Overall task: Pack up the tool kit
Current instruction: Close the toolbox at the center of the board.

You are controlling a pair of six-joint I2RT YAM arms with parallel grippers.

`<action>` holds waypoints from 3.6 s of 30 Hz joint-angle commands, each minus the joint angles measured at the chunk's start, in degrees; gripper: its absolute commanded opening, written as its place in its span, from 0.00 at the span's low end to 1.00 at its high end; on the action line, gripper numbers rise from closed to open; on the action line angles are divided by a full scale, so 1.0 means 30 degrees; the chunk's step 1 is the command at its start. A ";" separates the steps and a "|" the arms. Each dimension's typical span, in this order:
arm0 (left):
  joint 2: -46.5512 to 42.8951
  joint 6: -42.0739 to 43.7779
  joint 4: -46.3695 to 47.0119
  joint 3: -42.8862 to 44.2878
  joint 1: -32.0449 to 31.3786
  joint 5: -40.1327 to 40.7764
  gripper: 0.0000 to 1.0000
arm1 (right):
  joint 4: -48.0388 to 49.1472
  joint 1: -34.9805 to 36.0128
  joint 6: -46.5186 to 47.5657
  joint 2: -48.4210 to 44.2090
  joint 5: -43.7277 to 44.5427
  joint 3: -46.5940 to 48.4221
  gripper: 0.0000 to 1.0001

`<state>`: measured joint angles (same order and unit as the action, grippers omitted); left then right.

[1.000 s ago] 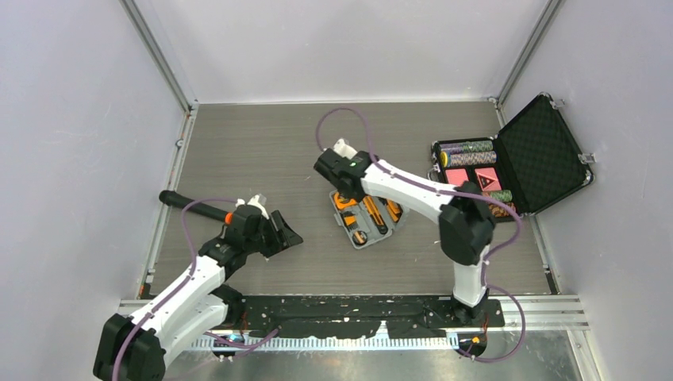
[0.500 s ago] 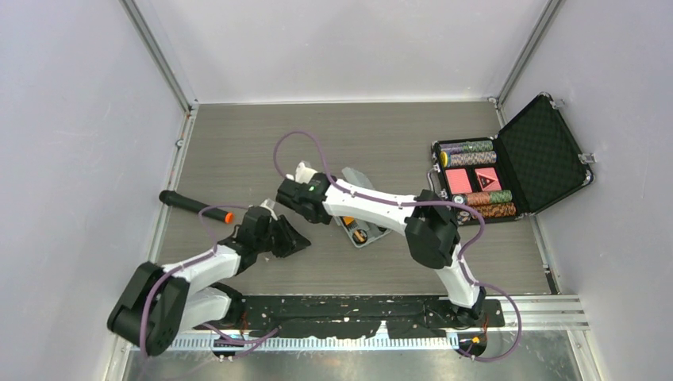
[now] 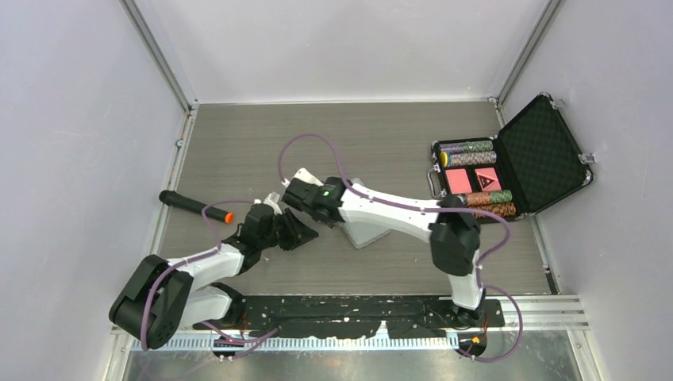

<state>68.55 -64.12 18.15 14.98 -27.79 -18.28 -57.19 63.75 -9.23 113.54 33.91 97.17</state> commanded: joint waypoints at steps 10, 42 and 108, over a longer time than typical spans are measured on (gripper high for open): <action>0.1729 0.1106 -0.0512 0.3243 -0.1211 0.1124 0.29 | 0.8777 -0.7042 -0.0233 -0.7675 -0.9171 -0.8336 0.57; 0.9131 0.1237 -0.3921 1.0387 -0.3244 0.1622 0.17 | 1.2115 -0.7341 -0.0579 -0.4351 -1.2190 -1.3280 0.53; 0.4479 0.7348 -0.1380 1.2072 -0.1771 -0.0360 0.11 | 1.2815 -0.6273 -0.0587 -0.3572 -1.4656 -1.4029 0.53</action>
<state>92.51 -41.60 0.51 52.66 -35.70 -20.40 -2.26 40.42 -7.57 99.74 2.81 59.72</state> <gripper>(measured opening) 0.087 0.530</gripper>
